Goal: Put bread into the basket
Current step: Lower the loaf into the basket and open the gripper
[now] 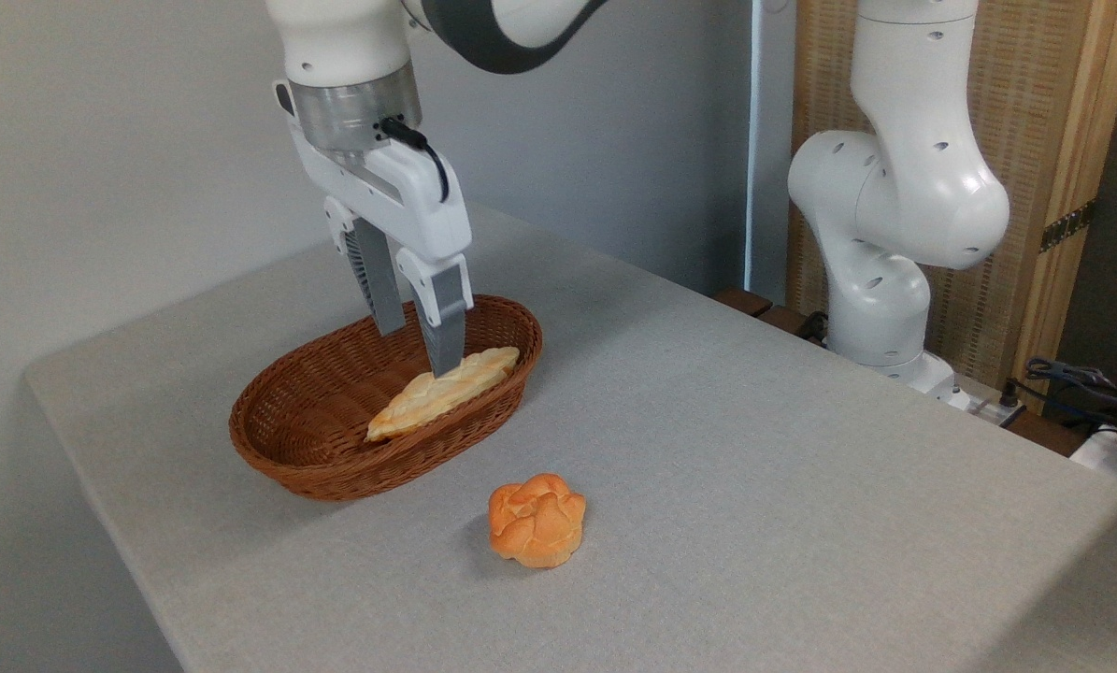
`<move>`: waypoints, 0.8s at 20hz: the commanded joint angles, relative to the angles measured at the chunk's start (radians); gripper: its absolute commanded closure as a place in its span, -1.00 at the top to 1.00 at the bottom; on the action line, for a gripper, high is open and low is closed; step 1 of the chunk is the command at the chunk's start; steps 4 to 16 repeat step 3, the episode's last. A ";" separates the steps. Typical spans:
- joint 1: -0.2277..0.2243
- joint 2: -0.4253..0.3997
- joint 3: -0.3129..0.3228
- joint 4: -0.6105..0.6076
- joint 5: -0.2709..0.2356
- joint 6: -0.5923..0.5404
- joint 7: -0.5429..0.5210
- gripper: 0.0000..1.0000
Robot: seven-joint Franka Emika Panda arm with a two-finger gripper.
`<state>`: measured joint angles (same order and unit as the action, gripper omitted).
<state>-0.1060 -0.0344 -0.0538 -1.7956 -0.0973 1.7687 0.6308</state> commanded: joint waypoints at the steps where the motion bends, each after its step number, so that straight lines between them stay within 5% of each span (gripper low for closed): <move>1: -0.007 0.005 0.072 0.007 0.007 0.034 0.056 1.00; 16: -0.007 0.005 0.101 0.007 0.005 0.037 0.073 1.00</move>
